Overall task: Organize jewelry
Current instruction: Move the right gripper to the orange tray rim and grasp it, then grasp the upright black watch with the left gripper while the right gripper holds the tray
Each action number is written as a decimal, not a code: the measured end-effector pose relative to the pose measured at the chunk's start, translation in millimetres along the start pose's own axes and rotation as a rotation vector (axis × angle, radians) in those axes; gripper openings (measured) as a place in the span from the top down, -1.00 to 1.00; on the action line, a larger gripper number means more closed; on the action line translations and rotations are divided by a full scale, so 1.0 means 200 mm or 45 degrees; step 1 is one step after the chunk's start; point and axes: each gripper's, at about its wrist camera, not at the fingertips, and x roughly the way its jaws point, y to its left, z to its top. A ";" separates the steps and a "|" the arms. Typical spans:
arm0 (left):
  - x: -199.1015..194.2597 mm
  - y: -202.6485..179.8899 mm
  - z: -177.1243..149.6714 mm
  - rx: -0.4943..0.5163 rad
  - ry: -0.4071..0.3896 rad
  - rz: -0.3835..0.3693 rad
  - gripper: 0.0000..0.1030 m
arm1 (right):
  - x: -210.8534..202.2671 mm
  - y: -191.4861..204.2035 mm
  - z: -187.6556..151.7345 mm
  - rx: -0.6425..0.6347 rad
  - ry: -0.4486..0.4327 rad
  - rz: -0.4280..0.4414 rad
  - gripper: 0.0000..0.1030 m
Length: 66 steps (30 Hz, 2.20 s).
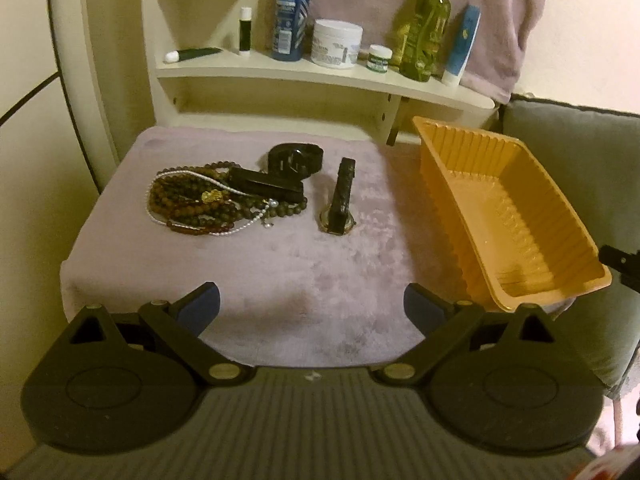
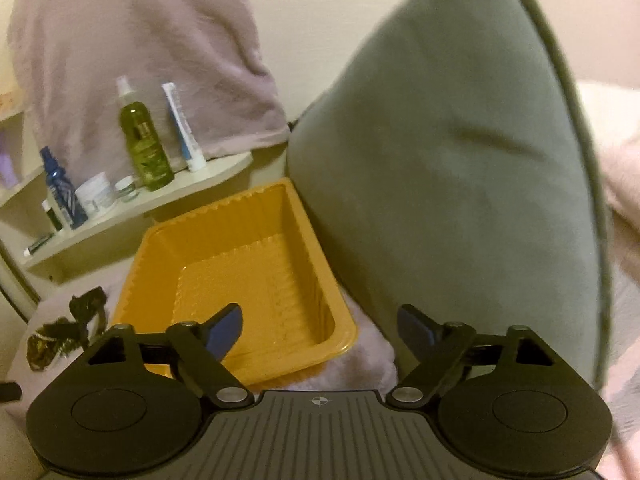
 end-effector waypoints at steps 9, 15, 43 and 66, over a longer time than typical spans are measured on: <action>0.12 -0.07 0.03 0.020 0.049 -0.010 -0.90 | 0.15 -0.06 0.01 0.040 0.042 0.076 -0.04; 0.17 -0.10 0.04 0.035 0.070 -0.020 -0.89 | 0.20 -0.07 0.00 0.074 0.064 0.091 0.24; 0.23 -0.04 0.07 0.021 0.002 0.006 -0.82 | 0.12 0.16 0.04 -0.181 -0.034 -0.015 0.89; 0.57 -0.12 0.19 0.260 -0.134 -0.028 0.54 | 0.05 0.33 0.01 -0.379 -0.108 -0.138 0.89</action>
